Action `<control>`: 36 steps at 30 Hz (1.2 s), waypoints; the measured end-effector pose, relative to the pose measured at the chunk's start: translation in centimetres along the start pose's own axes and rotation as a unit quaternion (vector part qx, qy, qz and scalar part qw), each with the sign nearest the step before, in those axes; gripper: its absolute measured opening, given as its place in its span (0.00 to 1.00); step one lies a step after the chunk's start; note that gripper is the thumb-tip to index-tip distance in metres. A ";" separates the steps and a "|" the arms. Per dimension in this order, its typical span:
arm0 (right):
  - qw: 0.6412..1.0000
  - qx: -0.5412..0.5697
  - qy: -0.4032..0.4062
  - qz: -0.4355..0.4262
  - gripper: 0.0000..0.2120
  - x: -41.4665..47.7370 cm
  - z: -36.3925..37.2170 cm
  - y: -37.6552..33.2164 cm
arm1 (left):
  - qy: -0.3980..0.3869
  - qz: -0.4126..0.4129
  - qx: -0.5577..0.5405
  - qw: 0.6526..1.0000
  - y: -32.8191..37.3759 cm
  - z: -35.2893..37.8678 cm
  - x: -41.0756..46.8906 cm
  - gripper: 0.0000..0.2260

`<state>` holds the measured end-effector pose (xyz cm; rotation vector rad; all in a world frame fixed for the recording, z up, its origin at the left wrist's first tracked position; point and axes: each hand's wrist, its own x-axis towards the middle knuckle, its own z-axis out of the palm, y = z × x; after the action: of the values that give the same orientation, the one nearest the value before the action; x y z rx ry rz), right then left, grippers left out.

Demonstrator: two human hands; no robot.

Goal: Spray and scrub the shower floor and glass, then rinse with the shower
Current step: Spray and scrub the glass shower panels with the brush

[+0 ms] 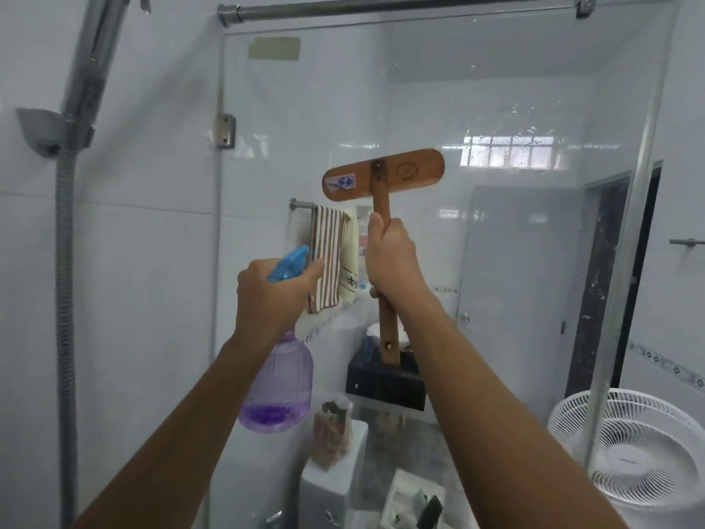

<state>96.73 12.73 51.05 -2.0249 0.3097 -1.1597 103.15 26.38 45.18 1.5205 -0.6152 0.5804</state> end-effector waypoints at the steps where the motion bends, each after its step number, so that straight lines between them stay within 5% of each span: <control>1: 1.000 -0.003 -0.003 0.002 0.18 -1.3 0.7 1.5 | 0.003 -0.003 0.001 1.000 0.0 -0.2 0.0 0.15; 7: 0.990 0.020 -0.087 0.106 0.15 -12.4 4.9 11.1 | 0.022 -0.002 0.011 1.000 -0.3 -1.5 -0.2 0.16; 18: 1.000 0.019 -0.017 -0.006 0.22 0.8 3.5 -0.2 | 0.022 -0.016 0.009 1.000 -0.3 -1.9 -0.7 0.16; 27: 0.989 0.018 -0.100 0.111 0.16 -11.9 6.8 10.1 | 0.017 -0.020 0.018 1.000 -1.1 -2.1 -0.9 0.15; 36: 0.999 -0.020 -0.031 -0.021 0.21 0.2 3.7 0.4 | 0.031 -0.024 0.011 0.999 -1.4 -2.4 -0.2 0.16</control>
<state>99.94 14.16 49.79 -2.1069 0.2618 -1.1228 104.00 28.77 44.08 1.5283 -0.5257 0.5967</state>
